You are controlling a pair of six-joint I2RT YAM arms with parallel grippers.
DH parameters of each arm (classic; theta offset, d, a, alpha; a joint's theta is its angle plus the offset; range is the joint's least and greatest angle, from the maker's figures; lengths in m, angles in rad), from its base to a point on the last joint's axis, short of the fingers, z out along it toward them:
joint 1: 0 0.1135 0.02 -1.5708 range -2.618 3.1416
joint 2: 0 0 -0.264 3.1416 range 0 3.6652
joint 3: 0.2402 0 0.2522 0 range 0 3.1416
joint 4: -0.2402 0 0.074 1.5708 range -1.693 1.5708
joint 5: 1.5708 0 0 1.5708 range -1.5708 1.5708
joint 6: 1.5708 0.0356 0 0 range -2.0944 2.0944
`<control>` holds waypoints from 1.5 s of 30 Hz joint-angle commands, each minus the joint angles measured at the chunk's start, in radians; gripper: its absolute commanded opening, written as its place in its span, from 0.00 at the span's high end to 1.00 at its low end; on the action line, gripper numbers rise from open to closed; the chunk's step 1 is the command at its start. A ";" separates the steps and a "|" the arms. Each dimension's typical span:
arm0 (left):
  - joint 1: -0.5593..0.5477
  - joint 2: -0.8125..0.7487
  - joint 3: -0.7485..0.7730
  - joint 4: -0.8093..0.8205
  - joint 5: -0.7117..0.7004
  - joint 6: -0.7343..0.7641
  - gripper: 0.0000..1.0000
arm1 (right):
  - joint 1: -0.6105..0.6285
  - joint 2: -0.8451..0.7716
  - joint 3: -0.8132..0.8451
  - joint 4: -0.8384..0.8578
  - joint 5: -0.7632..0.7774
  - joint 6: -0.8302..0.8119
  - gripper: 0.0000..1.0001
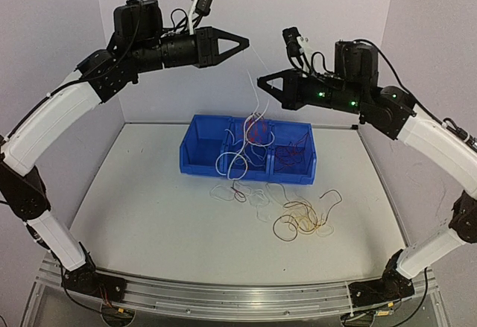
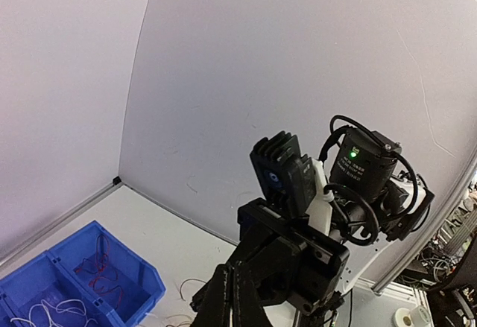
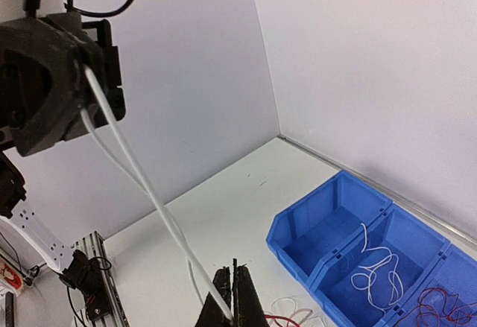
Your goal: Untangle the cables
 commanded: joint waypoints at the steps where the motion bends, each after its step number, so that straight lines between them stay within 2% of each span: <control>1: 0.016 0.012 0.034 0.036 -0.032 0.049 1.00 | -0.009 -0.012 -0.006 -0.051 0.042 -0.004 1.00; 4: 0.016 -0.009 -0.117 0.013 -0.136 0.065 1.00 | -0.009 -0.034 -0.046 -0.052 0.137 -0.029 1.00; 7: 0.016 -0.038 -0.335 0.043 -0.197 0.070 1.00 | -0.010 -0.059 -0.088 -0.053 0.220 -0.054 1.00; 14: 0.013 0.016 -0.688 0.206 0.022 0.051 0.98 | -0.011 -0.057 -0.107 -0.079 0.253 -0.083 1.00; 17: 0.008 0.065 -0.736 0.272 0.080 0.032 0.94 | -0.010 -0.037 -0.082 -0.100 0.243 -0.086 1.00; 20: 0.001 0.117 -0.746 0.330 0.077 0.004 0.91 | -0.009 -0.022 -0.058 -0.111 0.213 -0.084 1.00; 22: -0.006 0.145 -0.745 0.364 0.062 -0.011 0.83 | -0.010 -0.019 -0.050 -0.115 0.181 -0.075 1.00; 27: -0.022 0.184 -0.749 0.472 0.063 -0.025 0.44 | -0.011 -0.017 -0.031 -0.148 0.151 -0.062 1.00; 31: -0.046 0.202 -0.741 0.514 -0.024 -0.005 0.32 | -0.010 -0.021 -0.023 -0.166 0.119 -0.043 1.00; 33: -0.064 0.222 -0.720 0.496 -0.141 0.012 0.29 | -0.010 -0.024 -0.014 -0.171 0.098 -0.029 1.00; 37: -0.092 0.278 -0.685 0.473 -0.344 0.022 0.29 | -0.011 -0.035 0.011 -0.182 0.048 -0.005 1.00; 40: -0.102 0.314 -0.679 0.509 -0.386 0.001 0.31 | -0.010 -0.043 0.027 -0.185 0.014 0.021 1.00; 41: -0.103 0.325 -0.685 0.540 -0.384 -0.005 0.38 | -0.010 -0.044 0.030 -0.187 0.002 0.031 1.00; 44: -0.109 0.343 -0.683 0.574 -0.378 -0.025 0.74 | -0.010 -0.050 0.040 -0.192 -0.008 0.055 1.00; 45: -0.110 0.350 -0.682 0.579 -0.381 -0.032 0.82 | -0.010 -0.054 0.042 -0.194 0.001 0.057 1.00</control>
